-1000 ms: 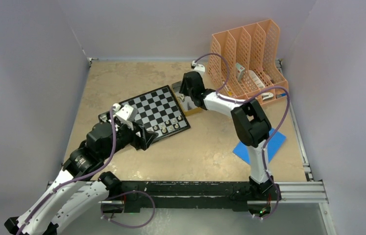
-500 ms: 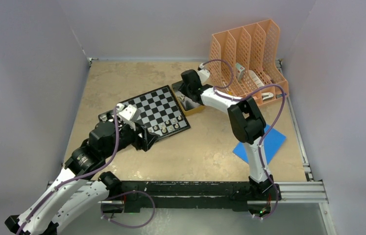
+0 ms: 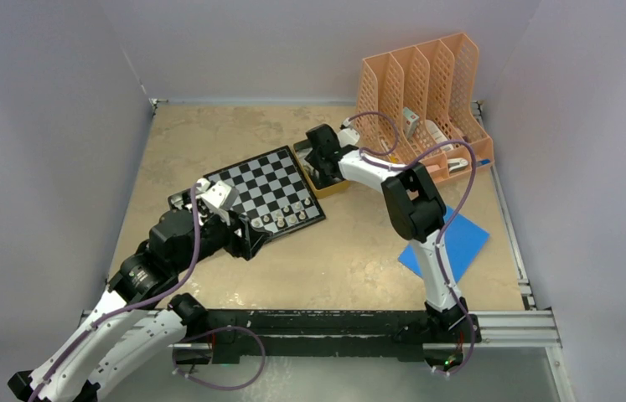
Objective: Set up the chess pieces on the board
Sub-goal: Pick up the chess piece from the storage box.
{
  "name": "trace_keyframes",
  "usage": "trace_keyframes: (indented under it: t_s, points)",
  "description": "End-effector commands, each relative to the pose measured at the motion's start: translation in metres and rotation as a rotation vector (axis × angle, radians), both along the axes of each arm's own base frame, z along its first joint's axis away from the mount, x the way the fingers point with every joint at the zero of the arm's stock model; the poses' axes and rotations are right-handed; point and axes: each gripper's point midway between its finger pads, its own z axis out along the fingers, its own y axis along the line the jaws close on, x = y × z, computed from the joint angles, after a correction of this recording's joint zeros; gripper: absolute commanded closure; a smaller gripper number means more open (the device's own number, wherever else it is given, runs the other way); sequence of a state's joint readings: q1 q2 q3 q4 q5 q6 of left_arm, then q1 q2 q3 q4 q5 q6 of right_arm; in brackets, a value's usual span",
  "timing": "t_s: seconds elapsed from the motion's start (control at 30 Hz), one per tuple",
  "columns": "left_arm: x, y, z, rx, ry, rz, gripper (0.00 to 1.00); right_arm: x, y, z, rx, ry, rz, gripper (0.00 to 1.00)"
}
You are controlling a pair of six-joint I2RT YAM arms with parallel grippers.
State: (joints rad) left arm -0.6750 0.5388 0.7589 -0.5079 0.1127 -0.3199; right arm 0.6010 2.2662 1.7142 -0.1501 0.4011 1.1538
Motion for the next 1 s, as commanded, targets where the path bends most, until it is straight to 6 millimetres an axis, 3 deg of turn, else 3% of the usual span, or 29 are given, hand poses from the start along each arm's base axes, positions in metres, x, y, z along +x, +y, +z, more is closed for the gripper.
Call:
trace_keyframes:
  t_s: [0.0,0.23,0.63,0.97]
  points:
    - [0.000,-0.002,0.006,-0.010,-0.029,-0.014,0.33,0.010,-0.001,0.013,0.012,-0.031,-0.057,0.54]
    - [0.001,-0.001,0.007,-0.005,-0.032,-0.010,0.33,0.004,-0.002,-0.004,-0.017,0.001,-0.024,0.63]
    - [0.003,0.002,0.004,0.003,-0.026,0.015,0.34,0.002,-0.006,-0.010,-0.128,-0.019,0.104,0.76]
    - [0.006,0.005,0.002,0.012,-0.018,0.037,0.34,0.002,-0.024,0.014,-0.293,-0.127,0.209,0.84]
